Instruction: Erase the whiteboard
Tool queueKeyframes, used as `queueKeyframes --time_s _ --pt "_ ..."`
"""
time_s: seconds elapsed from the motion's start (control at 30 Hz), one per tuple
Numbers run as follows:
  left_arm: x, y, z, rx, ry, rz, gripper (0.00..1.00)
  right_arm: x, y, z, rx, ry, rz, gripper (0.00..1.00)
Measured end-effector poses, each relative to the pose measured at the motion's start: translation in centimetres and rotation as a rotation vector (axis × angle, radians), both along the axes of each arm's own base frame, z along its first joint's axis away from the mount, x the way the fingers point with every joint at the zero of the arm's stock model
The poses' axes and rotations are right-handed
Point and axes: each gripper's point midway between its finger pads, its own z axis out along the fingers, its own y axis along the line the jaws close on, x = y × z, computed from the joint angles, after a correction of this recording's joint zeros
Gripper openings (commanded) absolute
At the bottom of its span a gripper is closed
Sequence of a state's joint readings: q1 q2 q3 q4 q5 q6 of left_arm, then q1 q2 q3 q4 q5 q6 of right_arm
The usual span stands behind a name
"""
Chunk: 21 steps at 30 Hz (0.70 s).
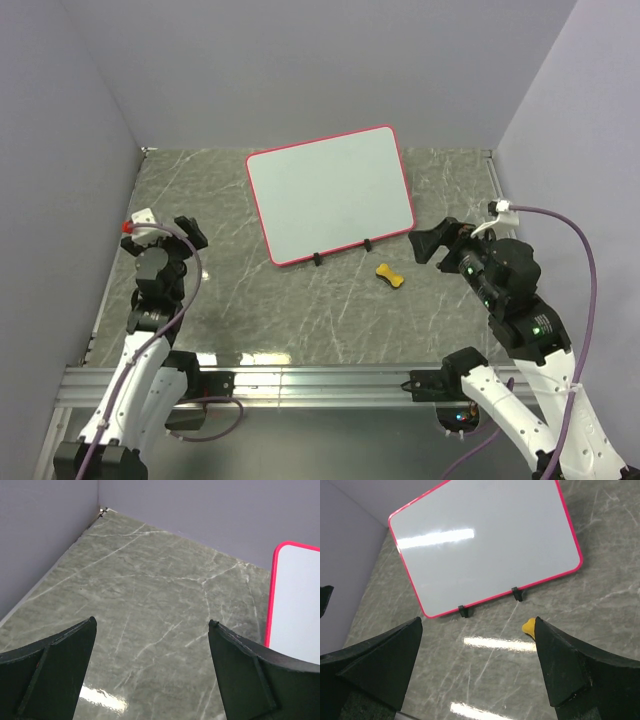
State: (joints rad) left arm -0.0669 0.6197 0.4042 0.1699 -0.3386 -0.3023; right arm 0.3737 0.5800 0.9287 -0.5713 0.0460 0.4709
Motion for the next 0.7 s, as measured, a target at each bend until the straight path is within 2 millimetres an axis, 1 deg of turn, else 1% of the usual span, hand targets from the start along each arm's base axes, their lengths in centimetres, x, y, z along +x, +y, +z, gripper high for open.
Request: queueKeyframes --time_s 0.13,0.3,0.4,0.53,0.7 --pt "0.8 0.0 -0.2 0.037 -0.008 -0.004 0.99 0.6 0.2 0.3 0.007 -0.016 -0.002 1.00" --pt "0.9 -0.3 -0.7 0.068 -0.040 -0.033 0.99 1.2 0.5 -0.5 0.010 -0.007 -0.001 1.00" --pt "1.0 -0.5 -1.7 0.070 -0.034 -0.045 0.99 1.4 0.6 -1.0 0.004 0.009 -0.001 1.00" --pt "1.3 -0.5 -3.0 0.070 -0.020 -0.049 0.99 1.6 0.7 -1.0 0.004 0.008 0.000 1.00" --pt "1.3 0.6 -4.4 0.071 0.002 -0.028 0.99 1.9 1.0 -0.4 0.011 -0.018 0.013 1.00"
